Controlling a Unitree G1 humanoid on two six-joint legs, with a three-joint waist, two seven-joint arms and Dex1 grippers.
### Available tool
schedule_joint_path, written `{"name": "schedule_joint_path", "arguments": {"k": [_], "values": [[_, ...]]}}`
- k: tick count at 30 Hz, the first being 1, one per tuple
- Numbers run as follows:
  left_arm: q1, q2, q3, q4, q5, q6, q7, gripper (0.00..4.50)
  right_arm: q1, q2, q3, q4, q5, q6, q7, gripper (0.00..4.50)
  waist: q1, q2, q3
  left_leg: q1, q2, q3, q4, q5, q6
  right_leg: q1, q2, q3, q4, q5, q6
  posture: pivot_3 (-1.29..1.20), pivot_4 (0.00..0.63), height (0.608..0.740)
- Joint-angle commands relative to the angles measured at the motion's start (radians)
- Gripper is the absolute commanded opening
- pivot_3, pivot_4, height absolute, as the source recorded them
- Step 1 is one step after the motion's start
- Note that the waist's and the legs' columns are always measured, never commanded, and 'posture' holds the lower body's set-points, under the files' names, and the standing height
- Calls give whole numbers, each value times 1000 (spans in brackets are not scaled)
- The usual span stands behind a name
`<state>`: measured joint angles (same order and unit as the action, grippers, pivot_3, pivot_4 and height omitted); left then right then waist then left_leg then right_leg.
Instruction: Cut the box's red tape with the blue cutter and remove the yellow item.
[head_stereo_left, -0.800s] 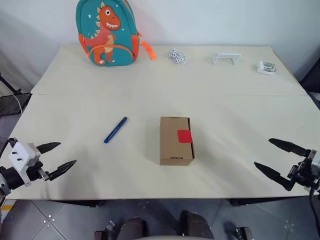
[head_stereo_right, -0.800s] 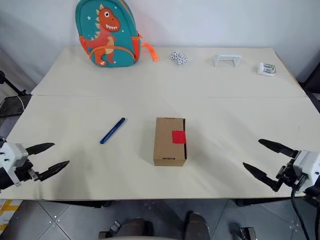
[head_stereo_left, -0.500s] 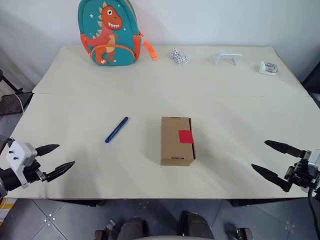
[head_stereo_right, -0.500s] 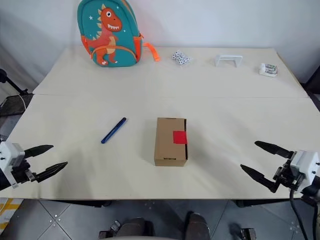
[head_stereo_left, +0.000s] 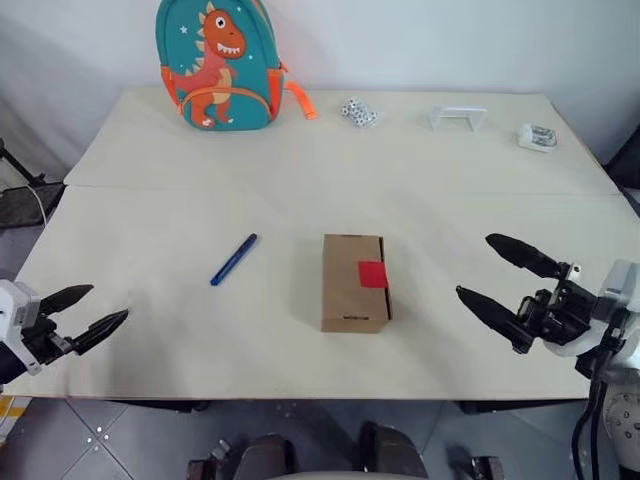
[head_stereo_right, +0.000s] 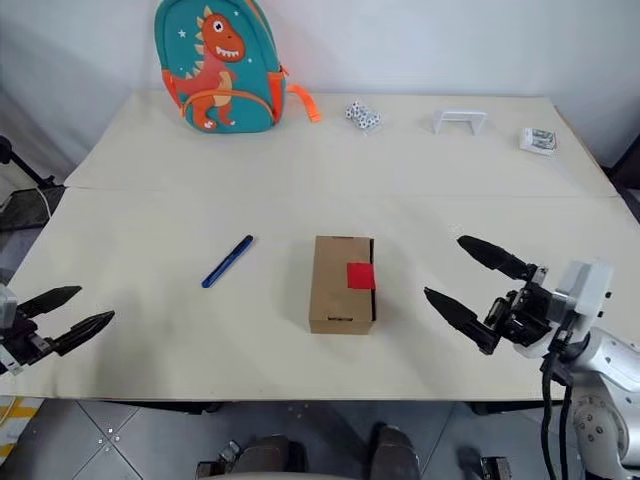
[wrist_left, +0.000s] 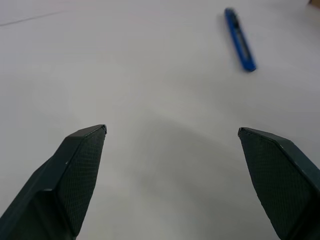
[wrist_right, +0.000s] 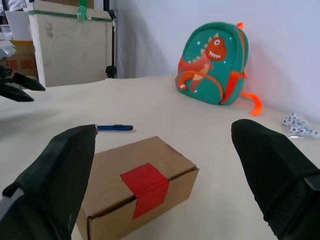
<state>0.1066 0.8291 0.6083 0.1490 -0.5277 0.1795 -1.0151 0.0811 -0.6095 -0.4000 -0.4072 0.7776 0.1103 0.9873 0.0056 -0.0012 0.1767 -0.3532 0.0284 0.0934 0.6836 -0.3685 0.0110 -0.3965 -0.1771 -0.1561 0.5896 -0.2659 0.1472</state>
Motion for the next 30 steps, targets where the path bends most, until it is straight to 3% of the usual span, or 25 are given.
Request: {"name": "schedule_joint_path", "arguments": {"k": [1, 4, 7, 14, 15, 18, 21, 24, 30], "values": [[-3, -11, -19, -117, -30, 14, -3, 4102, 11, -2, -19, -1, -30, -19, -13, 4500, -2, 0, 0, 0, 0, 0, 0, 0, 0, 0, 0, 0, 0, 0, 0, 0, 150, 740], [-1, -22, -29, -157, -35, 22, -3, 3291, 19, -17, -15, 4, -31, -9, 10, 4500, -7, 0, 0, 0, 0, 1, 0, 0, 0, 0, 1, 0, 0, 0, 0, 0, 150, 740], [-3, -16, -50, -186, -17, 14, -11, 2371, 26, -32, -12, 34, -64, -24, 35, 3865, -13, 0, 0, 1, 1, 2, 0, 0, 0, 0, 2, 1, 0, 0, 0, 0, 150, 740], [-57, -24, -227, -342, -7, 59, -16, 149, 7, -69, 102, 86, -241, -3, -5, 1362, -4, 0, 0, 1, 1, 3, 1, 0, 0, 0, 2, 2, 0, 0, -1, 0, 150, 740], [-71, -29, -262, -357, -1, 69, -7, 0, -12, -63, 131, 101, -279, -5, -27, 1020, -6, 0, 0, 1, 1, 3, 1, 0, 0, 0, 2, 2, 0, 0, -1, 0, 150, 740], [-101, -41, -330, -389, 11, 103, 20, 0, -59, -42, 193, 144, -342, -29, -56, 26, -10, 0, 0, 1, 1, 3, 1, 0, -1, 0, 2, 2, 0, 0, -1, 0, 150, 740], [-165, -69, -471, -424, 58, 181, 71, 0, -169, 4, 302, 256, -467, -8, -136, 26, -12, 0, 0, 1, 2, 4, 1, 0, -1, 0, 3, 2, 0, 0, -1, 0, 150, 740], [-288, -176, -618, -369, 133, 224, 150, 0, -301, 57, 402, 333, -580, 92, -247, 26, -9, 2, 0, 0, 1, 8, 3, 1, -1, 0, 3, 2, 0, 0, -1, 0, 150, 740], [-401, -294, -762, -328, 209, 297, 214, 0, -443, 99, 471, 318, -607, 265, -297, 26, -7, 2, 0, -3, 2, 7, 6, 1, -3, -1, 4, 0, 1, 0, -1, 0, 150, 740]]}}
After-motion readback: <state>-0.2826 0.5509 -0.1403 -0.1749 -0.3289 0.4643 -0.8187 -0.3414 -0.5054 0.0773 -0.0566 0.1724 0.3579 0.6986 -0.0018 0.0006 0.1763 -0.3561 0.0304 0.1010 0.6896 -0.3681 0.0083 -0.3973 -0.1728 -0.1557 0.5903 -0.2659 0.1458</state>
